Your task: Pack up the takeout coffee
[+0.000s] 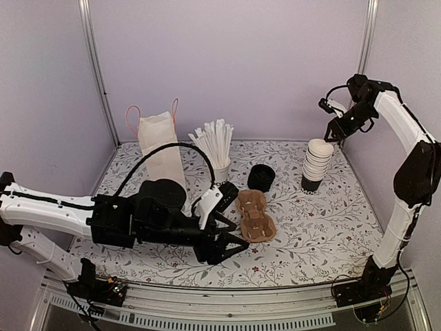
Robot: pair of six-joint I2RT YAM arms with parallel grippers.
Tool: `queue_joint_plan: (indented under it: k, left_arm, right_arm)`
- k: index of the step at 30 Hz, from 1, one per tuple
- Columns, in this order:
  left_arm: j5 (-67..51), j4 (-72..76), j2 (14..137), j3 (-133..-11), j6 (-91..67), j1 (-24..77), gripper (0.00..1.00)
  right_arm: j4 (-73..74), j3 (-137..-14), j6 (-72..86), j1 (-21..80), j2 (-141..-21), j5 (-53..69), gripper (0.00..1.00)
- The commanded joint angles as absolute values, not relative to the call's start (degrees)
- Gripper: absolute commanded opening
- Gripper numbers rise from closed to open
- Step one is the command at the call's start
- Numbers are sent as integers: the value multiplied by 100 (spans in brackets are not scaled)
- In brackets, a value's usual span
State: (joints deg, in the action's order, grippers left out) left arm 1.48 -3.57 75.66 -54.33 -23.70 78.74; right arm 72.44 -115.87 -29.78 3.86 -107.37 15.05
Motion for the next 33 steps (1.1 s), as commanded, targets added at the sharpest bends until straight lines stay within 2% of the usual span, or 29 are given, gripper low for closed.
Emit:
queue_joint_plan:
  k: [1, 7, 14, 23, 33]
  left_arm:
    - [525, -115, 7277, -5354, -2295, 7851, 69]
    - [1194, -320, 7144, -5499, -2609, 7607, 70]
    - [1363, -340, 7066, -5522, -2716, 7516, 71]
    - [1240, -188, 7032, -5333, -2815, 7515, 71]
    - [1309, -177, 6873, -5191, -2771, 7514, 71]
  right_arm:
    - [7310, -11669, -3091, 397, -9871, 1927, 43]
    - [7110, -10938, -3788, 473, -9127, 2607, 32]
    - [6957, -10179, -3895, 883, -9127, 2355, 30]
    - [6856, -10306, -3707, 1081, -9667, 2054, 31]
    - [6979, -10433, -3531, 1099, -10076, 1781, 24]
